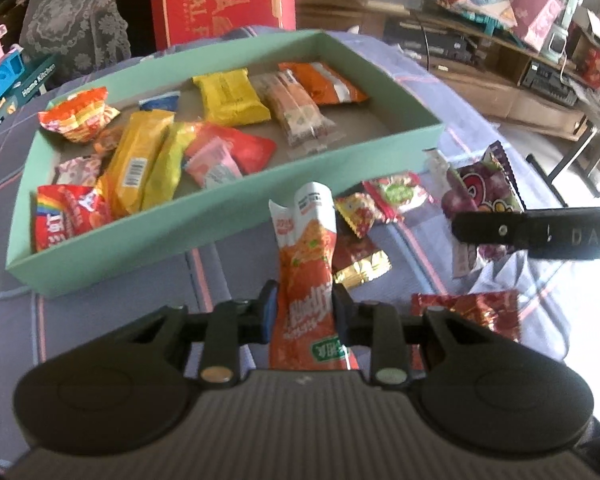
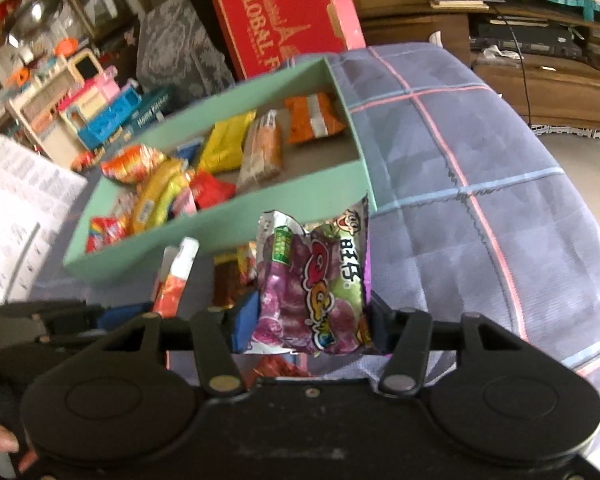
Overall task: Organize snacks
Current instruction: 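Lower the orange chip bag into the tray with the left tool while the right lowers the grape bag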
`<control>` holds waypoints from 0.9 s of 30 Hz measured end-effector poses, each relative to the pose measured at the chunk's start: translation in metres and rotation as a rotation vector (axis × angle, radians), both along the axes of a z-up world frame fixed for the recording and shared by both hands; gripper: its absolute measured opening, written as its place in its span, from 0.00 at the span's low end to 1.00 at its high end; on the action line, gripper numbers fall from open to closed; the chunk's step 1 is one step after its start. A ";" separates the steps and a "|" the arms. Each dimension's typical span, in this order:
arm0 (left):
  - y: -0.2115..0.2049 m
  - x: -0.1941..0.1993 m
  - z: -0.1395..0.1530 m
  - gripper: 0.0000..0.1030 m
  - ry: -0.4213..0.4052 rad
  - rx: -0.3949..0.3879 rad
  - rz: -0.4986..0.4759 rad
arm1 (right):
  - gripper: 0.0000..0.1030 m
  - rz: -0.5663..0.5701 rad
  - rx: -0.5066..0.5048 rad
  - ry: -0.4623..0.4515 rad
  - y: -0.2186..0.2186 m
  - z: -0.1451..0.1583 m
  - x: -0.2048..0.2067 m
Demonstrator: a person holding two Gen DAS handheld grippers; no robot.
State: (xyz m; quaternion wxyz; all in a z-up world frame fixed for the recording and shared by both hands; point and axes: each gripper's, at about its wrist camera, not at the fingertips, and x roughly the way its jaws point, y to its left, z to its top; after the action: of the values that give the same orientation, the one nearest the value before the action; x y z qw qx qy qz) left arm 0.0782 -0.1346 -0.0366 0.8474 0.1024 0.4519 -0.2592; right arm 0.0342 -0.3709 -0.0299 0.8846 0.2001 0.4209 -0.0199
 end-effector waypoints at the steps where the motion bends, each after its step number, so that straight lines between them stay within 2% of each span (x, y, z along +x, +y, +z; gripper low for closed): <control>1: 0.002 0.000 0.005 0.27 -0.006 -0.012 0.004 | 0.53 -0.005 0.009 -0.010 -0.003 0.005 -0.001; 7: 0.006 0.013 0.041 0.27 -0.077 -0.064 0.029 | 0.53 -0.006 0.045 -0.066 -0.012 0.029 0.011; 10: -0.001 0.034 0.057 0.27 -0.115 -0.067 0.053 | 0.53 0.001 0.059 -0.085 -0.016 0.039 0.026; 14: -0.015 0.068 0.069 0.27 -0.126 -0.090 0.083 | 0.53 0.012 0.060 -0.109 -0.019 0.052 0.052; 22: -0.043 0.124 0.052 0.28 -0.075 -0.096 0.115 | 0.53 0.012 0.070 -0.082 -0.029 0.050 0.107; 26: -0.051 0.133 0.037 0.29 -0.050 -0.082 0.099 | 0.53 0.024 0.074 -0.053 -0.029 0.039 0.125; 27: -0.052 0.133 0.034 0.32 -0.045 -0.079 0.095 | 0.54 0.029 0.074 -0.047 -0.028 0.036 0.126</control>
State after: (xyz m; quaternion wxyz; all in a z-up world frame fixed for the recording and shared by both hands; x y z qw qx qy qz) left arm 0.2116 -0.1868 -0.0022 0.8722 0.0531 0.4264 -0.2337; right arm 0.1605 -0.3988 0.0062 0.8863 0.2272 0.4032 0.0132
